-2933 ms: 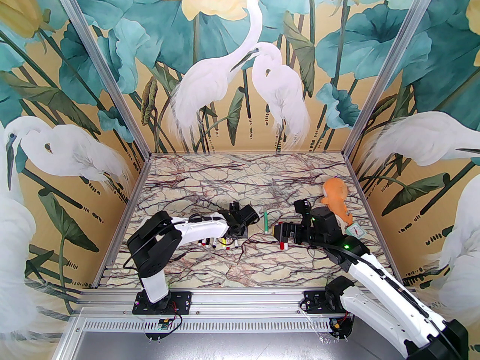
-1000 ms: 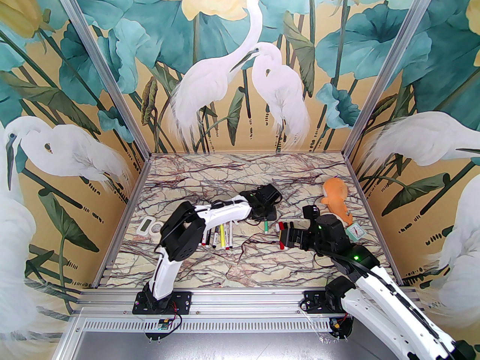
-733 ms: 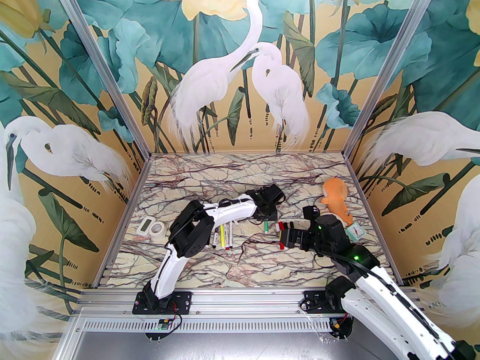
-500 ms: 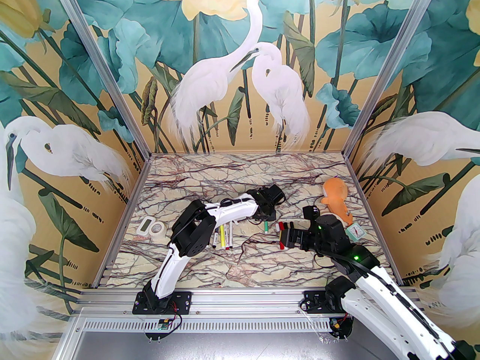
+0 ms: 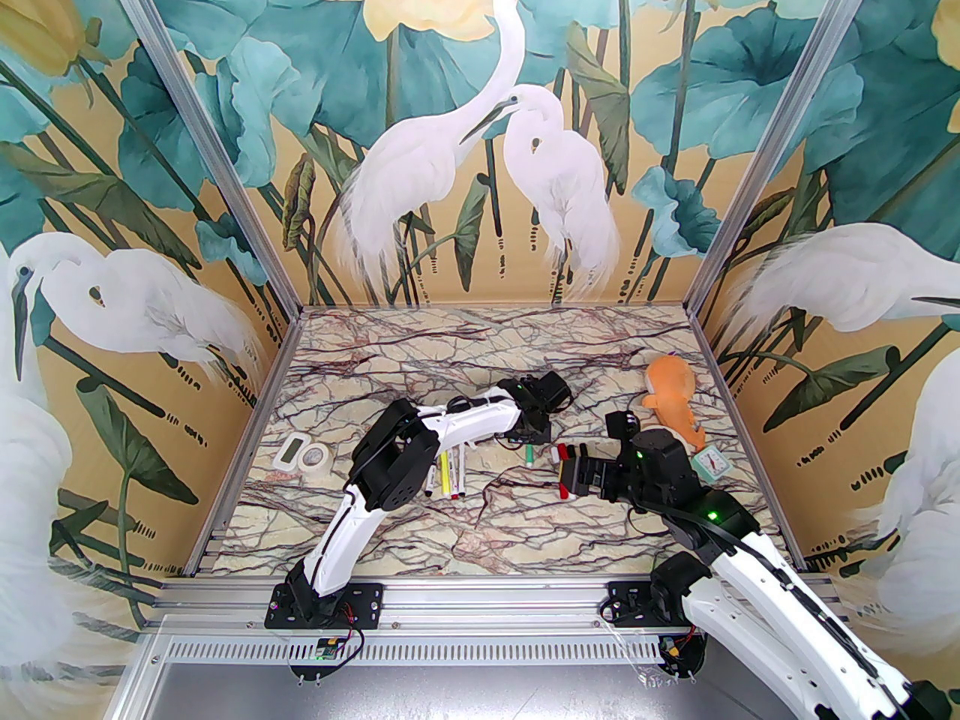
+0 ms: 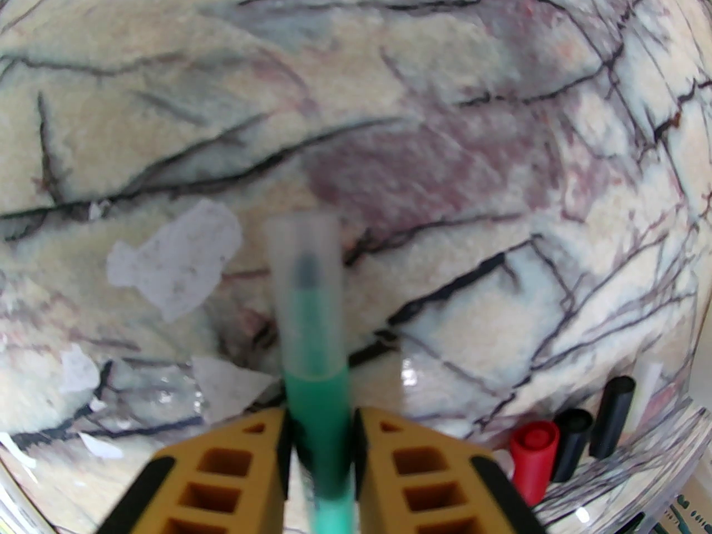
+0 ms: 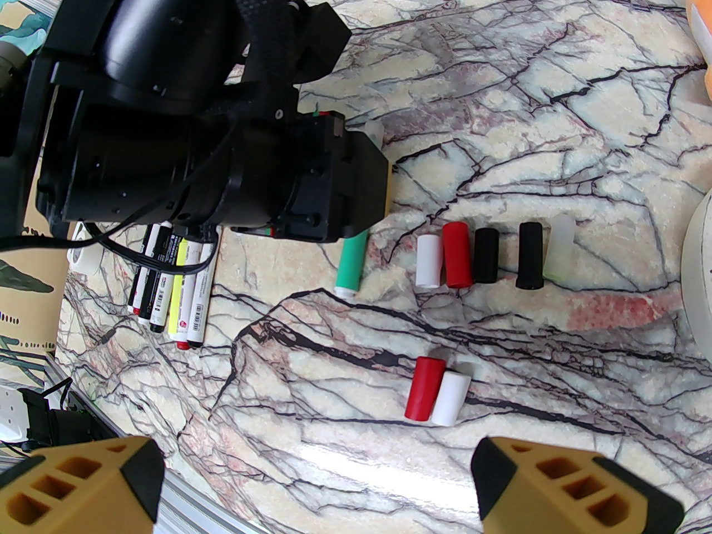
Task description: Open the pen caps
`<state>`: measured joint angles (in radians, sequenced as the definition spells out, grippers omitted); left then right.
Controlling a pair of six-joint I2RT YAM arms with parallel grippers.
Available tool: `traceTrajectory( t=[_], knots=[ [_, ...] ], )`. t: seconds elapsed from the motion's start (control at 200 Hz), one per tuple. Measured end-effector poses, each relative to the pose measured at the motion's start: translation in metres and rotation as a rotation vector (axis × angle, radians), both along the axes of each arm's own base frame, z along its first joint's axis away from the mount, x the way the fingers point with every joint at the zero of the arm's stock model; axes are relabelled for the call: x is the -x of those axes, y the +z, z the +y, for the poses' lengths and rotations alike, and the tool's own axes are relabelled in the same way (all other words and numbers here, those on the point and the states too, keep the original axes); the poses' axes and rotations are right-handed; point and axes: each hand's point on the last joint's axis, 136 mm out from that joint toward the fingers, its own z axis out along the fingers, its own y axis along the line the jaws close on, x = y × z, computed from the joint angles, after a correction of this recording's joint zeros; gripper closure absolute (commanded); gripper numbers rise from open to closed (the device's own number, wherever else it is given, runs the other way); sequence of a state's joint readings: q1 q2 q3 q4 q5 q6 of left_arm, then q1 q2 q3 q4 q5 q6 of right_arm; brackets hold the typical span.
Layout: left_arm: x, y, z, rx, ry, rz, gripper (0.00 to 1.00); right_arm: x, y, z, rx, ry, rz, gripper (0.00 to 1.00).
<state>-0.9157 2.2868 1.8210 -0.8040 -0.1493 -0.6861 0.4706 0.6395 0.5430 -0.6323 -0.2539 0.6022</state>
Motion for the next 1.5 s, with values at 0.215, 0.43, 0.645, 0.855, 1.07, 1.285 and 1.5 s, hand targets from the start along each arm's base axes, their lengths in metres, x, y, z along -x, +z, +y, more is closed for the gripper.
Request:
traceTrajectory(
  t=[0.215, 0.43, 0.645, 0.855, 1.07, 1.285, 1.5],
  knots=[
    [0.000, -0.001, 0.011, -0.076, -0.021, -0.002, 0.79, -0.001, 0.001, 0.000, -0.006, -0.004, -0.001, 0.01],
    [0.008, 0.001, 0.022, -0.095, -0.064, -0.005, 0.80, -0.002, -0.002, 0.004, -0.045, -0.018, 0.011, 0.06],
    [0.035, 0.043, 0.032, 0.009, -0.173, -0.016, 0.79, -0.008, 0.001, 0.017, -0.129, -0.025, 0.040, 0.14],
    [0.057, 0.115, 0.032, 0.273, -0.277, -0.084, 0.78, -0.021, -0.001, 0.029, -0.183, -0.034, 0.080, 0.31],
    [0.079, 0.122, 0.041, 0.427, -0.355, -0.060, 0.79, -0.038, 0.005, 0.046, -0.245, -0.011, 0.083, 0.39],
    [0.098, 0.122, 0.041, 0.525, -0.424, -0.027, 0.79, -0.057, 0.027, 0.064, -0.317, 0.027, 0.035, 0.41],
    [0.106, 0.139, 0.030, 0.625, -0.480, -0.046, 0.79, -0.072, 0.033, 0.076, -0.353, 0.050, 0.028, 0.42]
  ],
)
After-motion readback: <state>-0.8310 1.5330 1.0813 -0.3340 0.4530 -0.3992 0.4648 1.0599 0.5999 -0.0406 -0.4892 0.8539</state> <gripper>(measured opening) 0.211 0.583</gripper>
